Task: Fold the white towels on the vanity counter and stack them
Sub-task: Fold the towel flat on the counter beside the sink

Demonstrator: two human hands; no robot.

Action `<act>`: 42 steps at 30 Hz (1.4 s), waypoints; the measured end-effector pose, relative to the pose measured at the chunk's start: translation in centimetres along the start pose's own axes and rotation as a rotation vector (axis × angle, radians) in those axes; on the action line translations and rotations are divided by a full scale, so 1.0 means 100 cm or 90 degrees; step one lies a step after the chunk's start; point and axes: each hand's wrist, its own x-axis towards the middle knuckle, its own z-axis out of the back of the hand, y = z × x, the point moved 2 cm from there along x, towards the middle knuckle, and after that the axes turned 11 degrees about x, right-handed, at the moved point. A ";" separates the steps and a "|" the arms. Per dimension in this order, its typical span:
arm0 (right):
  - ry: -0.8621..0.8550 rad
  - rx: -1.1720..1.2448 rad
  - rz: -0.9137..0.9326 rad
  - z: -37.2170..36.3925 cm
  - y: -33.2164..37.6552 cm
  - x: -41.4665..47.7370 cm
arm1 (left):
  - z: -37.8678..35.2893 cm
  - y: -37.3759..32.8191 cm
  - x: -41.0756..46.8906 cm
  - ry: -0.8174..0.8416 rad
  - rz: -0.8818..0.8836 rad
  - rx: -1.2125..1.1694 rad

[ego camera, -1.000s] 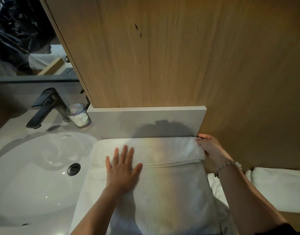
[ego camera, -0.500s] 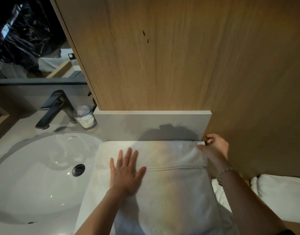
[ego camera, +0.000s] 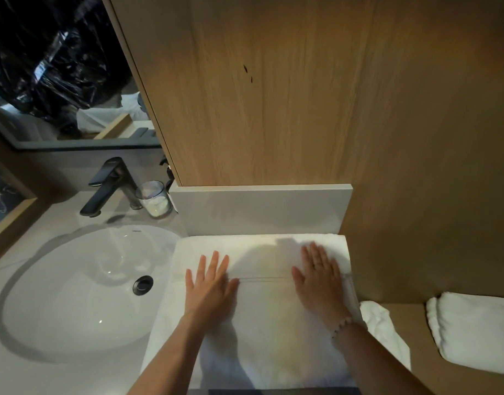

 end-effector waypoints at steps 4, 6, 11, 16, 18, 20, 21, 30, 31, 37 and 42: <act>0.040 -0.042 -0.006 0.011 -0.010 0.005 | 0.000 0.034 0.002 0.095 0.057 0.043; 0.079 -0.046 -0.006 0.016 -0.006 0.006 | 0.006 0.042 -0.001 0.140 0.053 0.065; 0.131 0.005 0.079 0.028 0.015 -0.036 | 0.021 0.031 -0.043 0.070 -0.024 0.002; 0.197 0.127 0.216 0.010 0.036 -0.116 | 0.015 -0.004 -0.110 0.014 -0.192 -0.118; 0.209 0.140 0.235 0.007 0.034 -0.124 | 0.008 -0.006 -0.121 -0.075 -0.222 -0.115; 0.214 0.155 0.236 0.009 0.030 -0.127 | -0.001 -0.003 -0.127 -0.066 -0.206 -0.137; 0.216 0.155 0.238 0.010 0.028 -0.128 | -0.004 -0.003 -0.130 -0.059 -0.197 -0.145; 0.132 0.188 0.244 0.019 0.002 -0.146 | 0.005 -0.012 -0.146 -0.185 -0.268 -0.097; 0.126 0.179 0.241 0.022 0.000 -0.147 | 0.005 -0.013 -0.147 -0.187 -0.282 -0.079; 0.112 0.130 0.212 0.030 -0.009 -0.144 | -0.004 -0.014 -0.139 -0.175 -0.297 0.024; 0.145 0.170 0.166 0.042 -0.011 -0.133 | -0.001 -0.022 -0.136 -0.221 -0.295 0.038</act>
